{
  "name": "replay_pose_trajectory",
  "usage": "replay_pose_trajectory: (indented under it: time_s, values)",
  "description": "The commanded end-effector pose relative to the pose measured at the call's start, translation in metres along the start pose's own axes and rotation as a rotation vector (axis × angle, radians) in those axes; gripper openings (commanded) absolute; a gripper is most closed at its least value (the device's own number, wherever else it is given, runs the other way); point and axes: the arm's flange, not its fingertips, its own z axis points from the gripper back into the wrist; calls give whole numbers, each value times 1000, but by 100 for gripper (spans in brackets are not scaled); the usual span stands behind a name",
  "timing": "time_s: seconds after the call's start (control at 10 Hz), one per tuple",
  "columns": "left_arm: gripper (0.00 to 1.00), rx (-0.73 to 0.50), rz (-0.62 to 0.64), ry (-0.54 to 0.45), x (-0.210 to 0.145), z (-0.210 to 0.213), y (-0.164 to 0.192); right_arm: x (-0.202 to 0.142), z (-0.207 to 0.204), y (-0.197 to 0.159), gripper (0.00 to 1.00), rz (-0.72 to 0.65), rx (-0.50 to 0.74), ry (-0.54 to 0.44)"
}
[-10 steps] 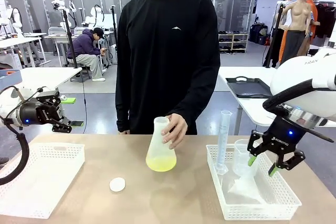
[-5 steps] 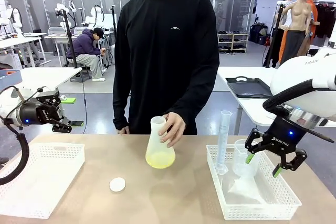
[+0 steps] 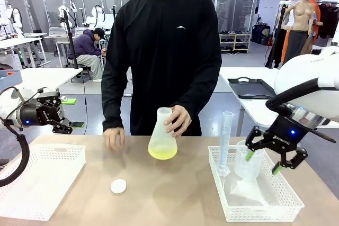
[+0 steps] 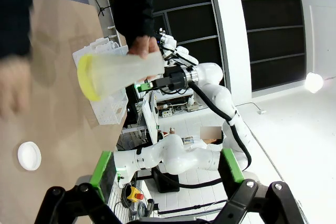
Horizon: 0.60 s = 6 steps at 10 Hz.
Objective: Prepare the solutions needed for the experiment.
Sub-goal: When the human places the Big flask in the center of the table, pick up the Big flask and place it in the left Organizing basket.
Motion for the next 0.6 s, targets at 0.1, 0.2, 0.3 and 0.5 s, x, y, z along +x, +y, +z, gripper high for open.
replay_pose_trajectory:
  time_s: [0.1,0.2,0.3,0.5]
  values:
    - [100,-10,-3,5,-1,0,-2,-21,13,0,81,78,339,-109]
    - [100,-10,-3,5,-1,0,-2,-17,14,4,81,90,434,-111]
    - [100,-10,-3,5,-1,0,-2,-9,12,9,81,126,543,-63]
    - [100,-10,-3,5,-1,0,-2,5,8,17,81,207,718,42]
